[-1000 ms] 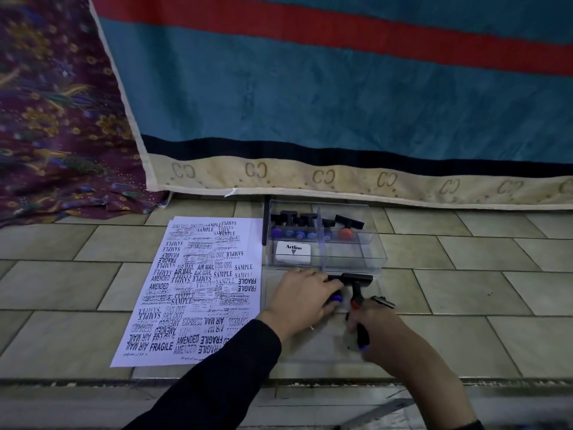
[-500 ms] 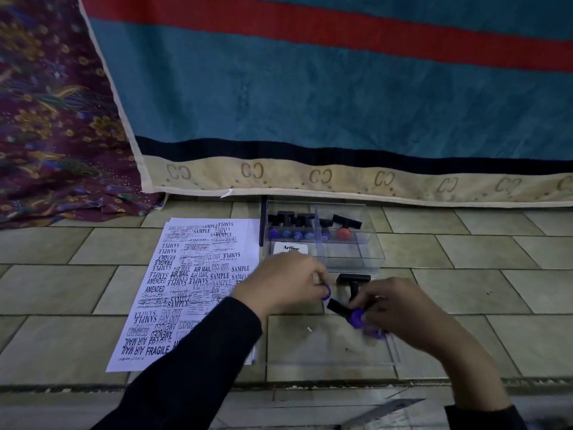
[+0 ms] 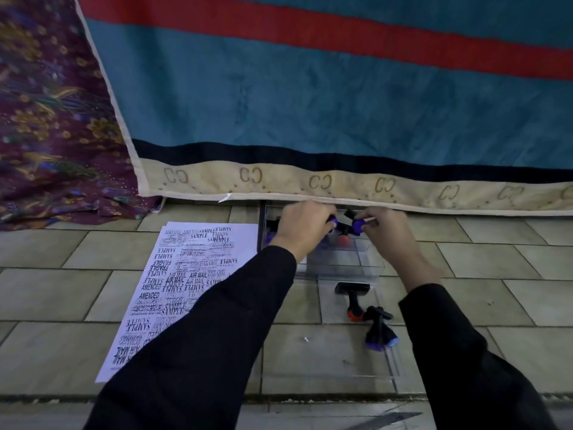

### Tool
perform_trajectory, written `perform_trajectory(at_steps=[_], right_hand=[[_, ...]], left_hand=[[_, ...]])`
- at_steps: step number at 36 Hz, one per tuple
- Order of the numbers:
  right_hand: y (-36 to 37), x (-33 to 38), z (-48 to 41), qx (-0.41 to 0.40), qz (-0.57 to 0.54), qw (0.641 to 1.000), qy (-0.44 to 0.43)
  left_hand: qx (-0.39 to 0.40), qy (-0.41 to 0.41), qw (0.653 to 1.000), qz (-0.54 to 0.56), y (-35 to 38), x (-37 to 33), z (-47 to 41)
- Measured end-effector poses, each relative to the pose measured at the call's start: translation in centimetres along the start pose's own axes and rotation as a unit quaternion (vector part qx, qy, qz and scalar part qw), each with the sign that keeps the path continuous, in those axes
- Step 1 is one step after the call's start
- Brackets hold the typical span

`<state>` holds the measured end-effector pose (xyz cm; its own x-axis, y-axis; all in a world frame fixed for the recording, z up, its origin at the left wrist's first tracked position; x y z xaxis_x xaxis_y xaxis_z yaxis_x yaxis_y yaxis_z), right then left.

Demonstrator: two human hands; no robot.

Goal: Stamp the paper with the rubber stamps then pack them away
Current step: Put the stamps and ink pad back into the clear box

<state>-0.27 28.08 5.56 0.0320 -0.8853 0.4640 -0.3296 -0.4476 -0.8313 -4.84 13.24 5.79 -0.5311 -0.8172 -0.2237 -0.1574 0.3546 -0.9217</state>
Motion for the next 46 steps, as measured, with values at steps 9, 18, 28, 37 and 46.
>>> perform_trajectory(at_steps=[9, 18, 28, 37, 46], right_hand=[[3.2, -1.7, -2.1, 0.077, 0.097, 0.991, -0.042], [4.2, -2.9, -2.4, 0.096, 0.091, 0.989, -0.061], [4.5, -3.6, -2.8, 0.09, 0.09, 0.991, -0.048], [4.8, -3.5, -2.2, 0.097, 0.112, 0.987, -0.069], [3.9, -1.5, 0.0, 0.095, 0.089, 0.989, -0.066]], left_hand=[[0.068, -0.011, 0.997, -0.044, 3.8, -1.0, -0.6], [0.081, -0.046, 0.994, -0.052, 4.8, -0.9, -0.9], [0.076, -0.082, 0.992, -0.051, 5.4, -0.6, -1.4], [0.075, -0.066, 0.994, -0.036, 5.8, -0.7, -0.9], [0.042, -0.076, 0.994, 0.073, 3.3, 0.2, 0.9]])
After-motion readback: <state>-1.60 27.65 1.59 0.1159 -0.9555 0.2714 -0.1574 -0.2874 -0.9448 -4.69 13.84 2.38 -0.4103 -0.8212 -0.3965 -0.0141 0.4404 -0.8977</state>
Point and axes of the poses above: each hand's wrist, its own z-axis away from the middle knuckle, its own y-axis out of the palm, x = y × z, the point moved 6 cm from there along -z, towards the middle knuckle, and after that the axes turned 8 degrees about -y, right-handed, at the moved point
